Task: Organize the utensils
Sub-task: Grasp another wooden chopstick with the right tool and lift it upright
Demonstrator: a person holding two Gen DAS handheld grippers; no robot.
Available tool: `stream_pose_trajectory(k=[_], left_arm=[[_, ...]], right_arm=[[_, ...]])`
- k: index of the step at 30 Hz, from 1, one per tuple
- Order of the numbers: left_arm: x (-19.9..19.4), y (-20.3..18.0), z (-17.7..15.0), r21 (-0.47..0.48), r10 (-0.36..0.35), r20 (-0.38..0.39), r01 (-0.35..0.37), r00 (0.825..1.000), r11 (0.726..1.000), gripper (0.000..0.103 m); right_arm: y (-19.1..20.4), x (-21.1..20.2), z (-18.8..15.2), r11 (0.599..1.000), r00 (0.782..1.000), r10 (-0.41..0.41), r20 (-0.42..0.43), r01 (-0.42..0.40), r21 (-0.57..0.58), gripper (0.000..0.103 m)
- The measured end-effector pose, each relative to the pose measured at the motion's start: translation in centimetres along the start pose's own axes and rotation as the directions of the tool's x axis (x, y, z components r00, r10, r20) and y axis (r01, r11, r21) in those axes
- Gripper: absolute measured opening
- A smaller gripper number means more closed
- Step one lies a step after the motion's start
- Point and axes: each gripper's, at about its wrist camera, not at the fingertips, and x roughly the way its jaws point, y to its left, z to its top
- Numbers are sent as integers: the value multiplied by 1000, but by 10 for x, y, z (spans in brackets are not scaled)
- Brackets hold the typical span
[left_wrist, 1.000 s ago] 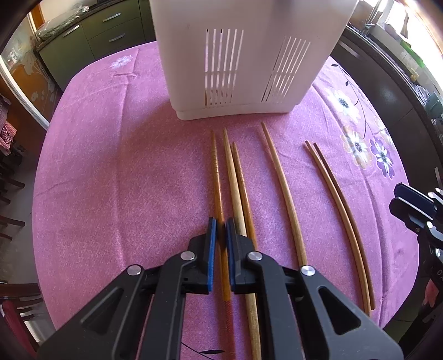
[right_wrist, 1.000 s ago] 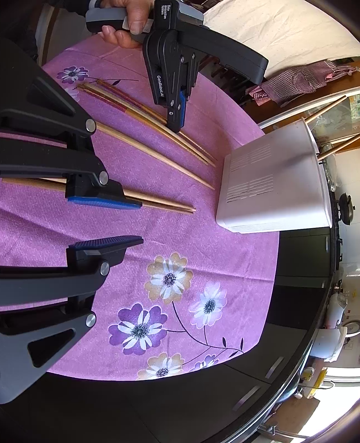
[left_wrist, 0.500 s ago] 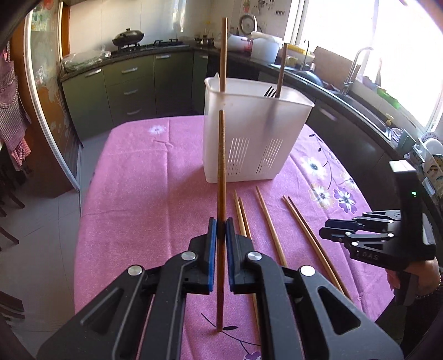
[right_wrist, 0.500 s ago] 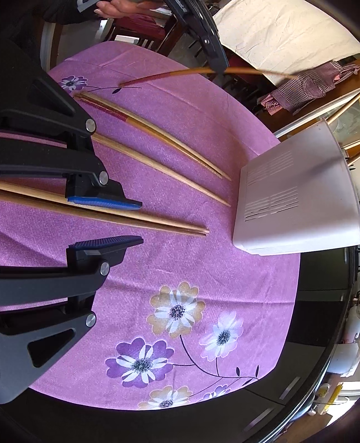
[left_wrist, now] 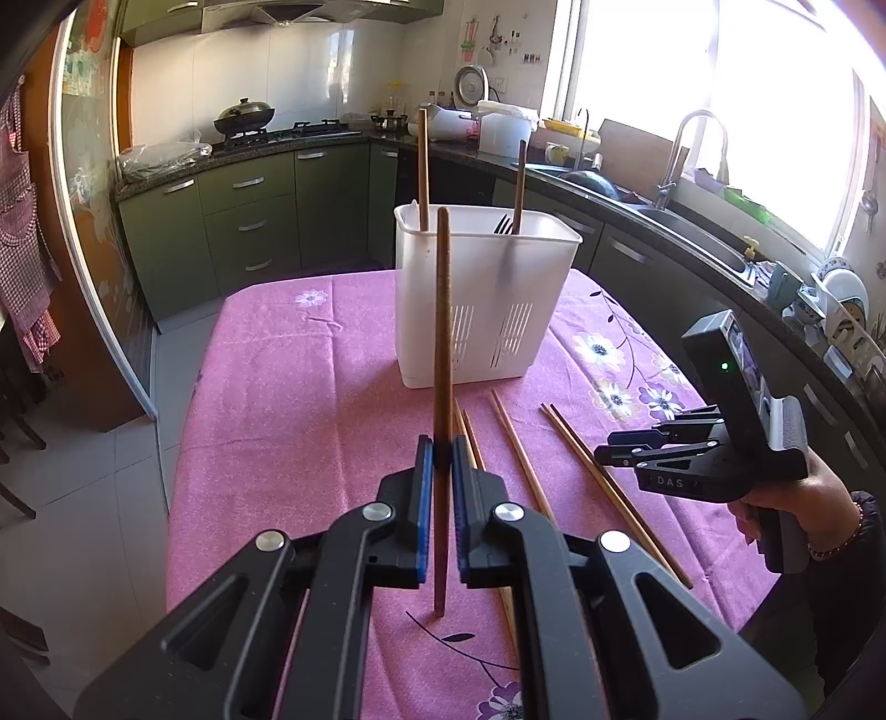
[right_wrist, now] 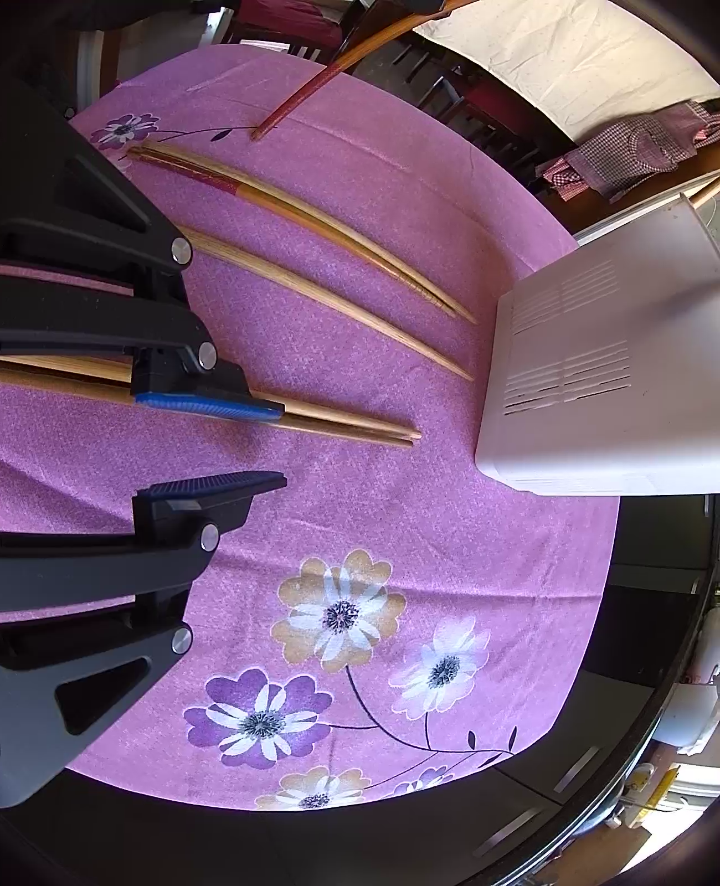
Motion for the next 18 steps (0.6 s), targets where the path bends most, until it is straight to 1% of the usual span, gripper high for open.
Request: stream_pose_trajectory(k=[8, 10, 11, 12, 14, 17, 18], left_arm=[[2, 0, -2, 1, 0, -10, 0, 1000, 1000, 7], [3, 1, -3, 3, -1, -11, 1, 1000, 1000, 7], [3, 1, -3, 3, -1, -11, 1, 1000, 1000, 7], [3, 1, -3, 2, -1, -11, 1, 1000, 1000, 7], [3, 1, -4, 1, -1, -12, 1, 1000, 1000, 7], [4, 1, -5, -1, -2, -13, 2, 1000, 1000, 7], [4, 1, -4, -1, -1, -13, 1, 1000, 1000, 7]], right_arm=[[11, 8, 1, 999, 999, -28, -33, 26, -41, 20], [13, 9, 3, 998, 999, -38, -31, 37, -48, 20], [14, 10, 4, 998, 999, -40, -31, 38, -49, 19], [15, 11, 5, 998, 999, -41, -27, 39, -48, 14], [17, 11, 6, 998, 999, -46, -16, 45, -50, 9], [19, 9, 5, 997, 998, -68, 10, 69, -45, 6], [20, 5, 4, 997, 998, -63, 26, 64, -41, 6]])
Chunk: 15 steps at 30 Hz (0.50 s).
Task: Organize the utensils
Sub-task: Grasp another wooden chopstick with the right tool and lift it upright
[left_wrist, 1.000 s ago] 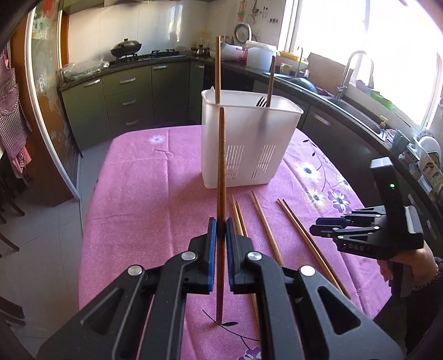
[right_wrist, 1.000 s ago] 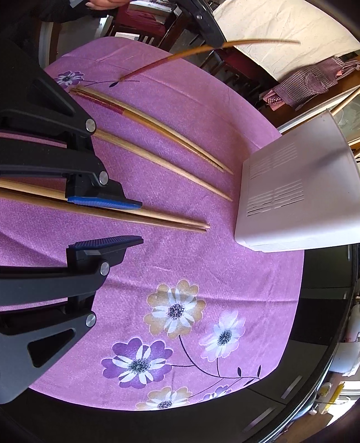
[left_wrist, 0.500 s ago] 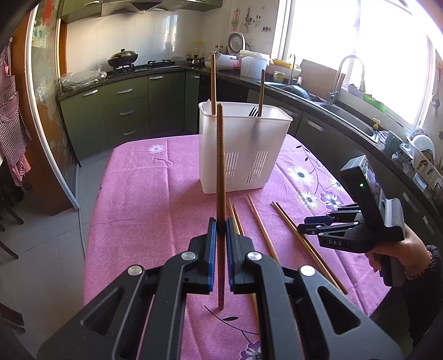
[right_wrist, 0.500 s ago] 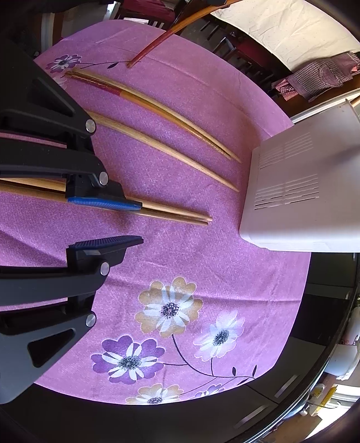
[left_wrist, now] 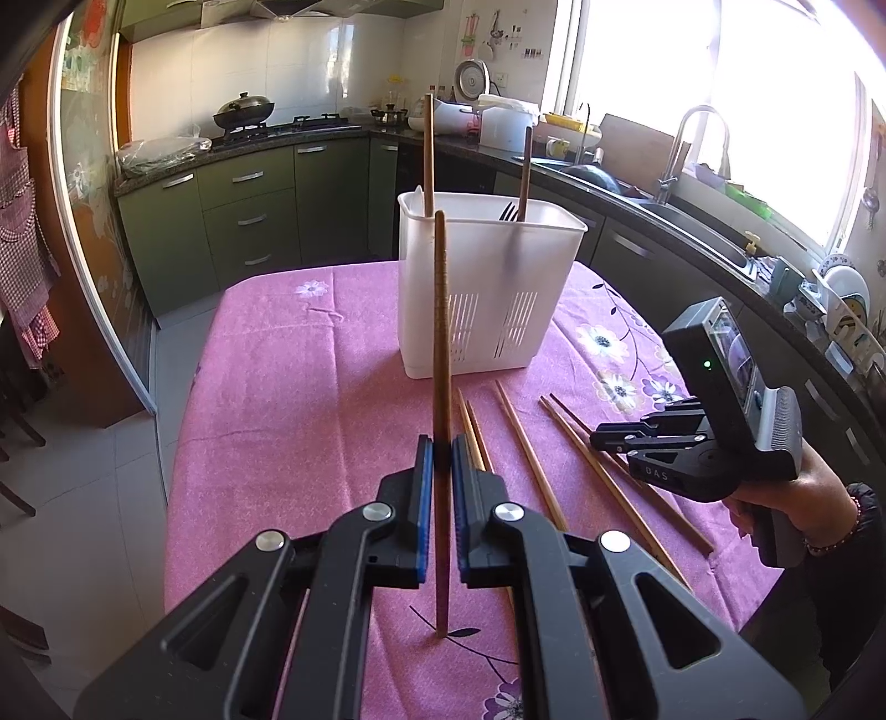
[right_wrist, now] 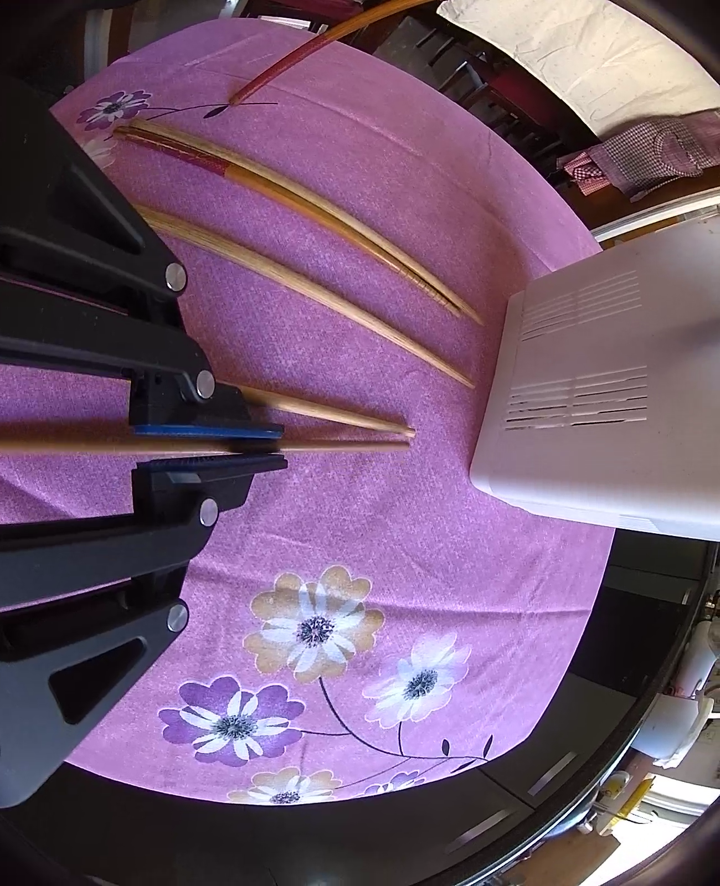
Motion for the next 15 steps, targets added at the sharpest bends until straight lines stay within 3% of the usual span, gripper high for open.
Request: stream_pose_trajectory(k=[6, 11, 15], left_arm=[[-6, 2, -1, 3, 0, 11, -1, 1000, 1000, 7], [-15, 4, -1, 7, 0, 26, 0, 1000, 1000, 7], [-20, 5, -3, 12, 1, 29, -2, 1000, 1000, 7]], right_arm=[[-4, -57, -2, 1000, 990, 21, 139, -24, 19, 6], [-3, -121, -11, 999, 959, 37, 283, -44, 17, 6], [1, -154, -23, 998, 937, 50, 346, -56, 8, 6]])
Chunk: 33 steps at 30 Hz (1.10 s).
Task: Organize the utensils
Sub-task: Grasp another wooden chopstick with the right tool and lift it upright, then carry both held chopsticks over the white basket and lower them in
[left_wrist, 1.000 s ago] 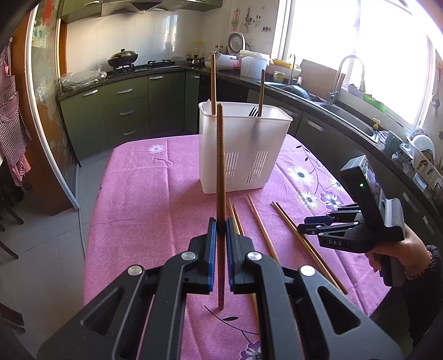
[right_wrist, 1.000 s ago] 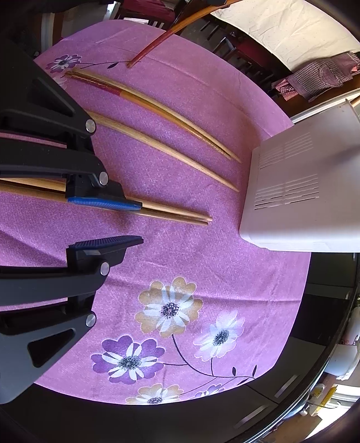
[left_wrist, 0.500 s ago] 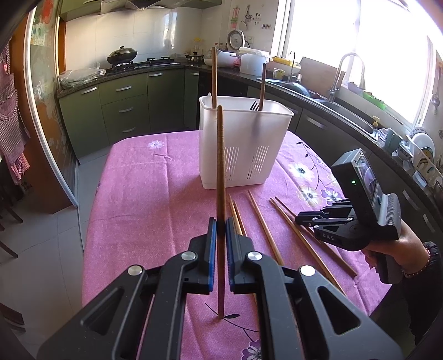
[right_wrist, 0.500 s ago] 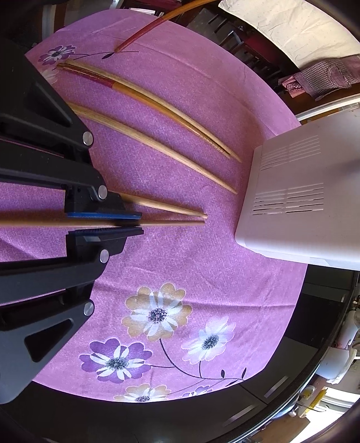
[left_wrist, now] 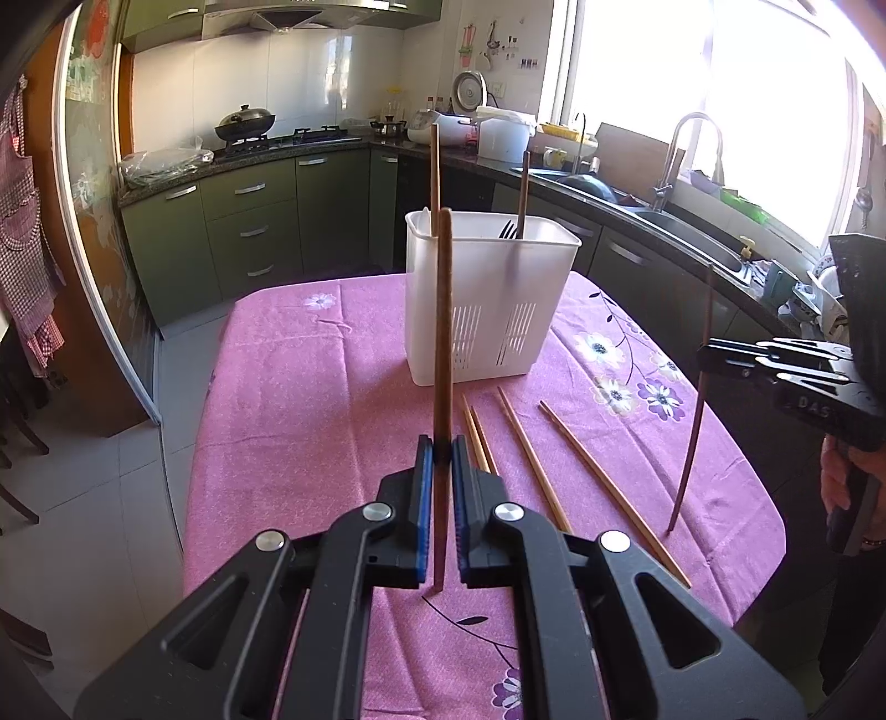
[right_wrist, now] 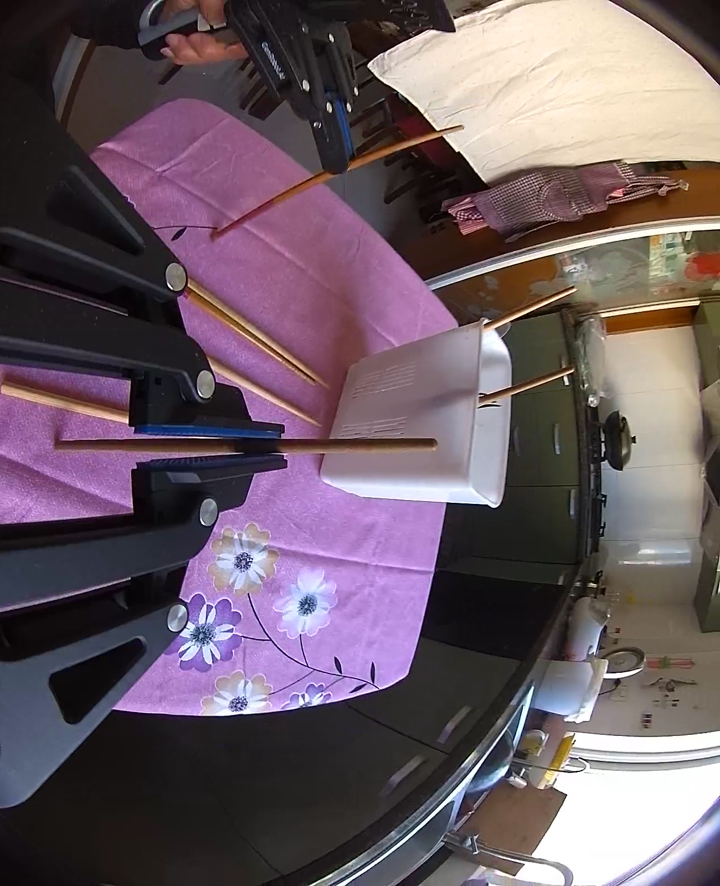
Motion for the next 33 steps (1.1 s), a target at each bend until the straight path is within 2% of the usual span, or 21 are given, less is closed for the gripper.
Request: stream_pose_trajectory(k=[9, 17, 25, 29, 33], left_arm=[[-6, -3, -2, 11, 4, 3, -4, 1000, 1000, 7], [-13, -7, 0, 20, -4, 10, 4, 1000, 1000, 7], [-20, -12, 17, 35, -28, 3, 28, 1000, 999, 7], [-24, -17, 36, 46, -51, 4, 51, 999, 998, 7], [-34, -24, 63, 65, -66, 37, 63, 997, 996, 7]], right_arm=[[7, -34, -19, 1000, 999, 2, 40, -2, 5, 6], [0, -42, -20, 1000, 998, 7, 59, -9, 29, 6], [-3, -50, 5, 999, 994, 34, 105, -38, 30, 6], [-1, -57, 28, 999, 991, 41, 128, -43, 17, 6], [-1, -70, 61, 999, 984, 48, 173, -51, 9, 6]])
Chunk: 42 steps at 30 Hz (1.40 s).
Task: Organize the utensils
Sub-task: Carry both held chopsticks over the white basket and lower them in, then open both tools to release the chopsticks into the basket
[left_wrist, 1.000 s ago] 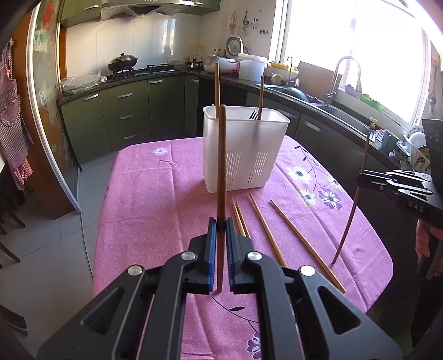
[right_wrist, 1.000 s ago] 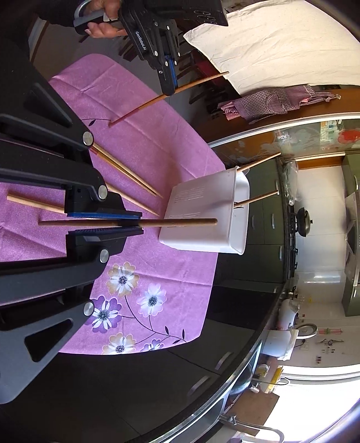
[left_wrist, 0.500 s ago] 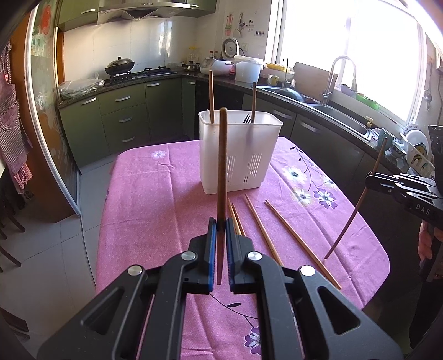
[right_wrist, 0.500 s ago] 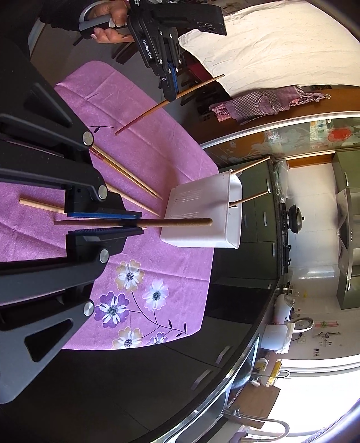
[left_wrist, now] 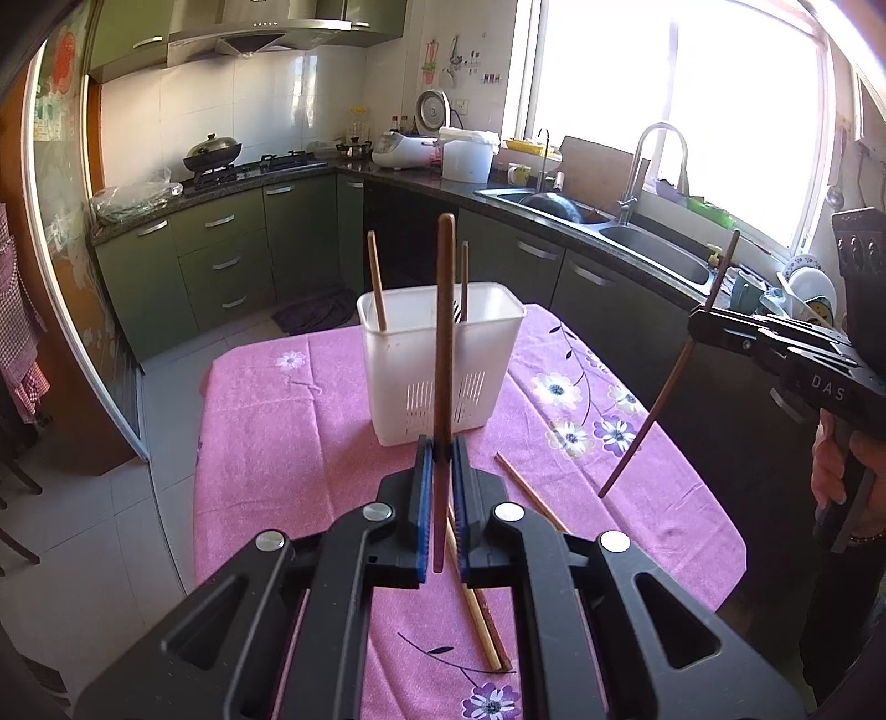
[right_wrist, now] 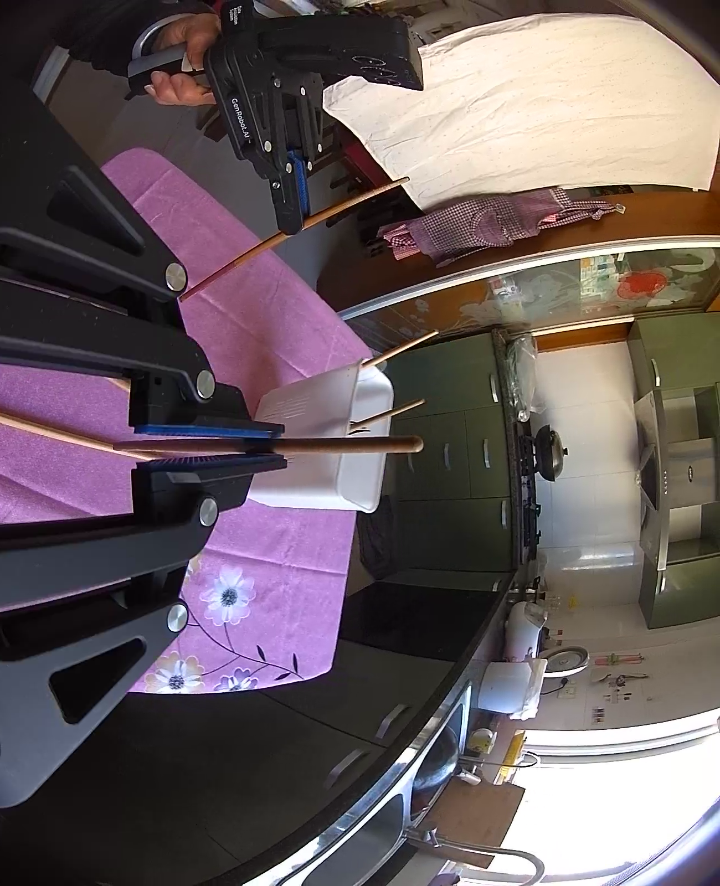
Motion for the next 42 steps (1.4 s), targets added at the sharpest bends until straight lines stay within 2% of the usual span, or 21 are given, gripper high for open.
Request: stream_pose_trajectory(k=[5, 11, 14, 18, 23, 31, 37, 42], left_arm=[[-13, -8, 44, 24, 9, 87, -11, 996, 1000, 7], [-18, -16, 100, 24, 10, 187, -14, 982, 1000, 7], [-9, -17, 124, 21, 19, 224, -24, 974, 999, 7], [16, -16, 144, 9, 47, 225, -51, 973, 999, 7], [56, -8, 146, -4, 89, 180, -90, 980, 996, 7], [104, 9, 120, -22, 97, 82, -95, 992, 995, 7], [110, 10, 105, -14, 96, 53, -95, 994, 995, 9], [95, 11, 105, -26, 89, 73, -88, 993, 996, 13]], right_arm=[[-4, -9, 53, 1000, 996, 21, 92, -23, 13, 6], [-11, -1, 107, 999, 986, 21, 166, -25, 22, 6], [-14, 15, 127, 1000, 983, 4, 185, -8, 21, 6], [-20, 44, 143, 1000, 982, -14, 191, 13, 7, 6], [-23, 89, 140, 1000, 991, -21, 133, 21, 0, 6], [-21, 146, 95, 1000, 1000, -7, 10, 7, -6, 7], [-21, 149, 83, 1000, 1000, -4, -8, 4, -4, 7], [-17, 126, 83, 1000, 1000, -4, 21, 5, -8, 7]])
